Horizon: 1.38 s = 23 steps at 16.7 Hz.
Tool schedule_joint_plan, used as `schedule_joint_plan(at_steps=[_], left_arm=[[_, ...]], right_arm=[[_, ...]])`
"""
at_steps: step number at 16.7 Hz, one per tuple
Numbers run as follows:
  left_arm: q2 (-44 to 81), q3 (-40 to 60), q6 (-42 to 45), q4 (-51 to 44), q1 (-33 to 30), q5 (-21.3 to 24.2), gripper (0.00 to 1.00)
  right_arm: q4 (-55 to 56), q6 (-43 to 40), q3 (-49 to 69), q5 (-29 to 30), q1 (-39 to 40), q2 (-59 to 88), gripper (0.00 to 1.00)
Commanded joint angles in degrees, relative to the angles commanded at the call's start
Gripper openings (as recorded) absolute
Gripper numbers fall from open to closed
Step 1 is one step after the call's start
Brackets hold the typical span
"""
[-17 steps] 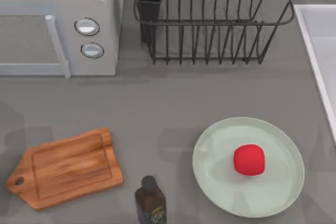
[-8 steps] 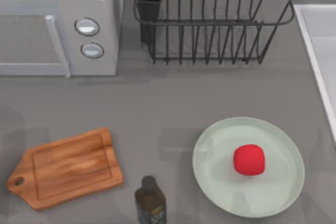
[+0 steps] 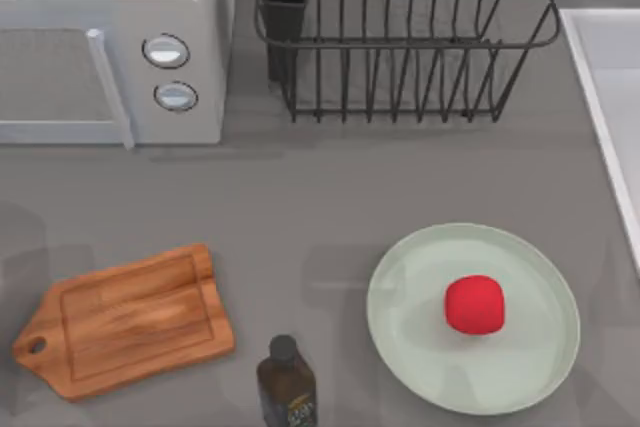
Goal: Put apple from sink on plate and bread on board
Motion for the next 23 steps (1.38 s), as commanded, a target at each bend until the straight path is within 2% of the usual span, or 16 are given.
schedule_joint_plan(at_steps=[3,4,11,15,23], left_arm=[[0.0,0.0,0.0,0.0,0.0,0.0,0.02],[0.0,0.0,0.0,0.0,0.0,0.0,0.00],[0.0,0.0,0.0,0.0,0.0,0.0,0.00],[-3.2,2.6,-0.8,-4.8,-0.1,0.3,0.00],[-10.0,14.0,-1.2,-24.8,-0.3,0.3,0.00]], right_arm=[[0.0,0.0,0.0,0.0,0.0,0.0,1.00],[0.0,0.0,0.0,0.0,0.0,0.0,1.00],[0.0,0.0,0.0,0.0,0.0,0.0,1.00],[0.0,0.0,0.0,0.0,0.0,0.0,1.00],[0.0,0.0,0.0,0.0,0.0,0.0,1.00]])
